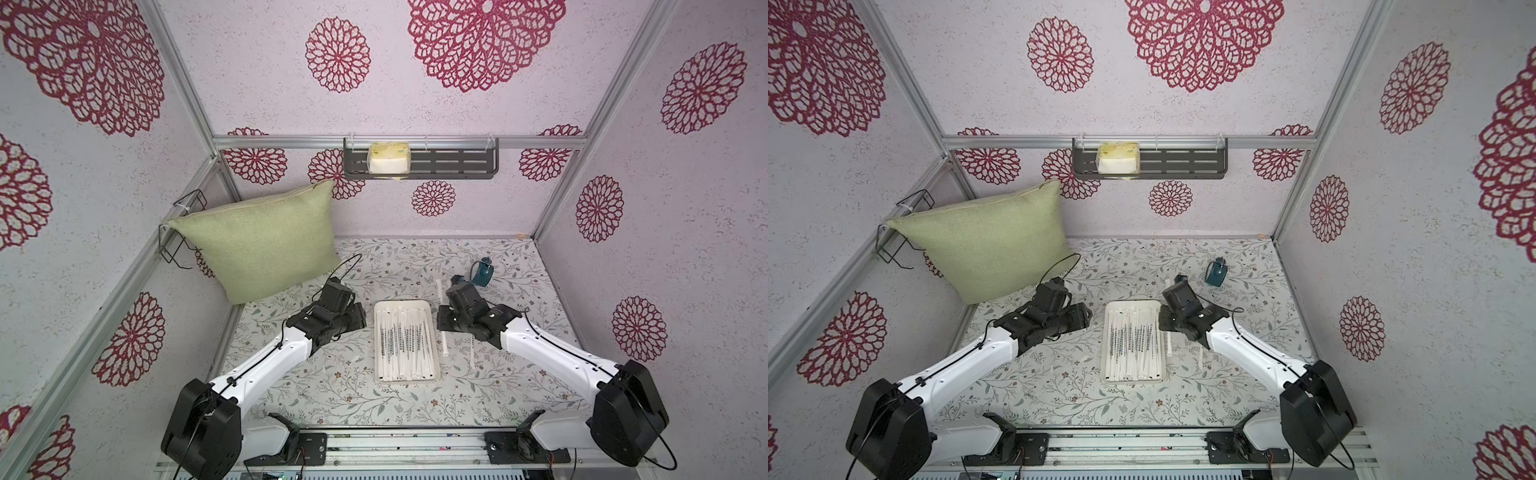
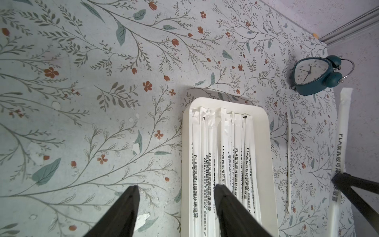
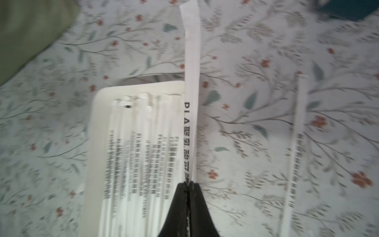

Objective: Put the straws into the storage box
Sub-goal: Place the straw in the storage box.

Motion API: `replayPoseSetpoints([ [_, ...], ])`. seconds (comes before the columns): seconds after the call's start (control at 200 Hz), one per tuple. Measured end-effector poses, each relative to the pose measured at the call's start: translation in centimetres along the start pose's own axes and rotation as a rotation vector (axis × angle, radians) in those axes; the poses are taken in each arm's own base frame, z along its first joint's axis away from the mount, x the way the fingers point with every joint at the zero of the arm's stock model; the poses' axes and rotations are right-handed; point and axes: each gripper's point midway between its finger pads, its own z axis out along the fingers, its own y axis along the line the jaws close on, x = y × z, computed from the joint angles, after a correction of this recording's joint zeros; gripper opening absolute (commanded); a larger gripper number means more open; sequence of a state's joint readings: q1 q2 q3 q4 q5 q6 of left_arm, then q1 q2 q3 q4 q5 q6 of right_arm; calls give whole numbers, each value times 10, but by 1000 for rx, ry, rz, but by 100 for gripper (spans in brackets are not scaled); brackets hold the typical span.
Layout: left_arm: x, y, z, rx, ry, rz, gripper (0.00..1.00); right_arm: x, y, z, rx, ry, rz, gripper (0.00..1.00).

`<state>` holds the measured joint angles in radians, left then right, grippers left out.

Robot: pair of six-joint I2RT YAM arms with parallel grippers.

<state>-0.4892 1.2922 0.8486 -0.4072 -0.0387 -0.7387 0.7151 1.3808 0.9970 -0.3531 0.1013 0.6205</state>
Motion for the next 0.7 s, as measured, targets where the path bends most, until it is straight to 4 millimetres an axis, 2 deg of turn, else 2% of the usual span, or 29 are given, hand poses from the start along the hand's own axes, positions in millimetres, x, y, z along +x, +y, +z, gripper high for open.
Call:
replayPoseSetpoints([
  [0.06, 2, 2, 0, -4, 5, -11, 65, 1, 28, 6, -68, 0, -28, 9],
  [0.125, 5, 4, 0, -7, 9, -19, 65, 8, 34, 20, -78, 17, -29, 8],
  [0.265, 9, 7, 0, -10, 15, -35, 65, 40, 10, 53, 0, 98, 29, 9],
  [0.425, 9, 7, -1, -9, 13, -40, 65, 73, -15, 65, 71, 164, 107, 9],
  [0.7, 12, 10, 1, -13, 19, -41, 65, 74, -16, 71, 73, 150, 180, 9],
])
